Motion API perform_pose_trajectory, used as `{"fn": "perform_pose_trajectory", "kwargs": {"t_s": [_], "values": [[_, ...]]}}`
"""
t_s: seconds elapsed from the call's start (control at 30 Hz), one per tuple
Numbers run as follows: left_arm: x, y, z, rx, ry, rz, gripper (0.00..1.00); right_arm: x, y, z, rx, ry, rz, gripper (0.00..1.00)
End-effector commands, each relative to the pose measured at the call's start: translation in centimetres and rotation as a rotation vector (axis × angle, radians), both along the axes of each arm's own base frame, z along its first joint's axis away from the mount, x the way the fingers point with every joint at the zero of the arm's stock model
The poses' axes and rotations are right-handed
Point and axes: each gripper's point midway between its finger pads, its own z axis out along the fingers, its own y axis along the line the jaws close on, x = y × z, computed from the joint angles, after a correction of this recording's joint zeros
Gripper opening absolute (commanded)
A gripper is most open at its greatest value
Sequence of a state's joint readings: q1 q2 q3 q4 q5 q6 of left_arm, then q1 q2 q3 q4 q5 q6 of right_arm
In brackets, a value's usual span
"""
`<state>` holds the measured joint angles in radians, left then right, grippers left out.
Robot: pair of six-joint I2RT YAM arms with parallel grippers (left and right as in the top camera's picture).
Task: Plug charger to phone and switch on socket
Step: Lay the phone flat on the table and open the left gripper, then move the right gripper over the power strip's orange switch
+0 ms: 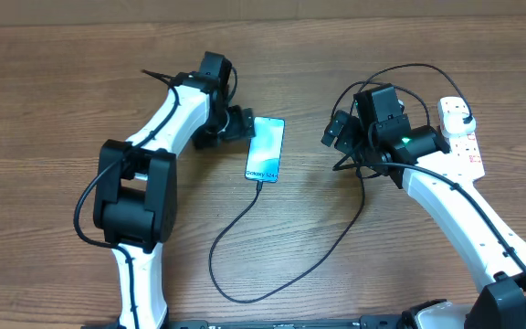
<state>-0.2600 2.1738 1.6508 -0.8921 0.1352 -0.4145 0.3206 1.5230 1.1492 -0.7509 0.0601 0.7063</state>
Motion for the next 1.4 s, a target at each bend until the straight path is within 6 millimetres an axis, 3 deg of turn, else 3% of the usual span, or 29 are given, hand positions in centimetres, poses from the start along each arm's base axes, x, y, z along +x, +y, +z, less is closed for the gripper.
{"fn": "perform_pose_trajectory", "kwargs": {"t_s": [0.0,0.07,0.1,0.13,0.3,0.33,0.5,0.6,0.7,0.77,0.8,0.93,1.07,1.13,1.3,1.37], "values": [[0.9,3.1,7.5,0.161,-0.184,-0.011,0.98,0.7,-0.2,1.2,-0.004,-0.038,-0.010,1.00],[-0.4,3.8,12.5,0.183,-0.261,-0.001,0.98,0.7,-0.2,1.2,-0.004,-0.039,-0.011,1.00],[-0.8,3.9,13.4,0.180,-0.272,0.001,1.00,0.7,-0.2,1.2,-0.004,-0.039,-0.011,1.00],[-2.1,4.3,15.7,0.172,-0.294,0.004,1.00,0.7,-0.2,1.2,-0.005,-0.038,-0.010,1.00],[-6.9,5.7,21.9,0.158,-0.356,0.011,1.00,0.8,-0.1,1.3,-0.002,-0.042,-0.010,1.00],[-7.1,5.7,22.5,0.153,-0.371,0.014,1.00,0.8,-0.1,1.2,-0.003,-0.041,-0.010,1.00],[-7.2,5.8,22.9,0.150,-0.381,0.015,1.00,1.0,-1.1,2.1,0.073,-0.015,-0.008,1.00],[-7.2,5.8,22.7,0.151,-0.379,0.015,1.00,1.4,-3.6,4.2,0.179,0.000,0.043,1.00],[-7.2,5.8,22.7,0.151,-0.378,0.015,1.00,1.3,-9.9,6.6,0.249,-0.039,0.052,1.00],[-7.2,5.8,22.7,0.151,-0.378,0.015,1.00,1.2,-13.5,6.8,0.241,-0.059,-0.012,1.00],[-7.2,5.8,22.7,0.151,-0.379,0.015,1.00,1.0,-16.5,6.8,0.224,-0.078,-0.066,1.00],[-7.2,5.8,22.7,0.150,-0.378,0.015,1.00,1.2,-22.4,7.0,0.215,-0.182,-0.085,1.00],[-7.2,5.8,22.7,0.151,-0.378,0.015,1.00,2.5,-26.2,5.5,0.190,-0.239,-0.083,1.00],[-7.2,5.8,22.7,0.151,-0.378,0.015,1.00,3.2,-26.7,4.3,0.182,-0.236,-0.066,1.00],[-7.2,5.8,22.7,0.151,-0.378,0.015,1.00,5.8,-27.9,-0.7,0.192,-0.213,-0.052,1.00],[-7.2,5.8,22.7,0.151,-0.379,0.015,1.00,6.3,-28.2,-1.3,0.184,-0.222,-0.048,1.00]]}}
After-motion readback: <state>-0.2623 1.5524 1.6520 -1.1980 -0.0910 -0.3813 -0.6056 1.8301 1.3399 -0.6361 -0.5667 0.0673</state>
